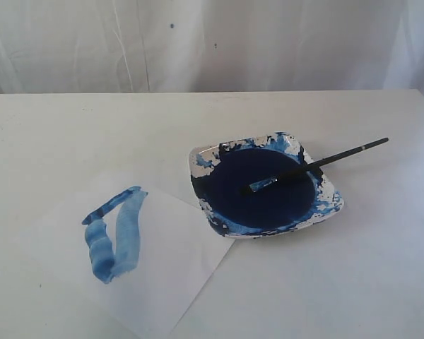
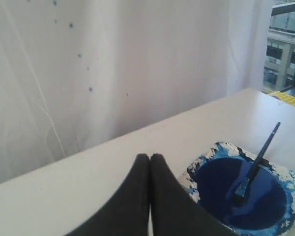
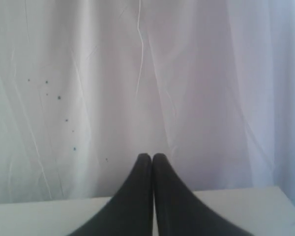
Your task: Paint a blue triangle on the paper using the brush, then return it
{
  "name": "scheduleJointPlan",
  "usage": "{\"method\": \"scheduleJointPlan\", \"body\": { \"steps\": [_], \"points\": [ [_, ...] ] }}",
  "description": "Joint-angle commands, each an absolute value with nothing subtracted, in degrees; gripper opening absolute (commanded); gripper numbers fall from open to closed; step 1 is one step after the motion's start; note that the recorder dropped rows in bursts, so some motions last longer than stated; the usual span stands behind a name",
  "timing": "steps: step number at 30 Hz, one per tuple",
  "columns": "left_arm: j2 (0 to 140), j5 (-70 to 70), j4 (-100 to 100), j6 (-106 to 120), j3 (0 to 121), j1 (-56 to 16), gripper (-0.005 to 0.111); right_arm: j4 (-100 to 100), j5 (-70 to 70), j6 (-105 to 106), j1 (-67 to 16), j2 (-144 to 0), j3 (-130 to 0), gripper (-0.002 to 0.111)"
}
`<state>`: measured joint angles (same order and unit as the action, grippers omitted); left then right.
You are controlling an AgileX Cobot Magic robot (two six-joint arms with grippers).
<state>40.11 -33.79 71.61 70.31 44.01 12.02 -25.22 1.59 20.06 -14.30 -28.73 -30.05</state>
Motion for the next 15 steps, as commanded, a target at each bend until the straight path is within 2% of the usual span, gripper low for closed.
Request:
{"method": "scheduleJointPlan", "body": {
  "steps": [1,8,15],
  "points": [
    [24.91,-31.73,71.22,70.34,40.62,11.91,0.000,-25.00,-1.69,20.39,-13.60,-28.29,-27.89,0.000],
    [14.73,-34.39,71.03,69.17,40.62,11.91,0.000,-25.36,-7.46,20.29,-13.60,-28.29,-27.89,0.000],
    [12.64,-34.39,71.03,69.17,40.62,11.91,0.000,-25.36,-7.68,20.29,-13.60,-28.29,-27.89,0.000]
  ]
}}
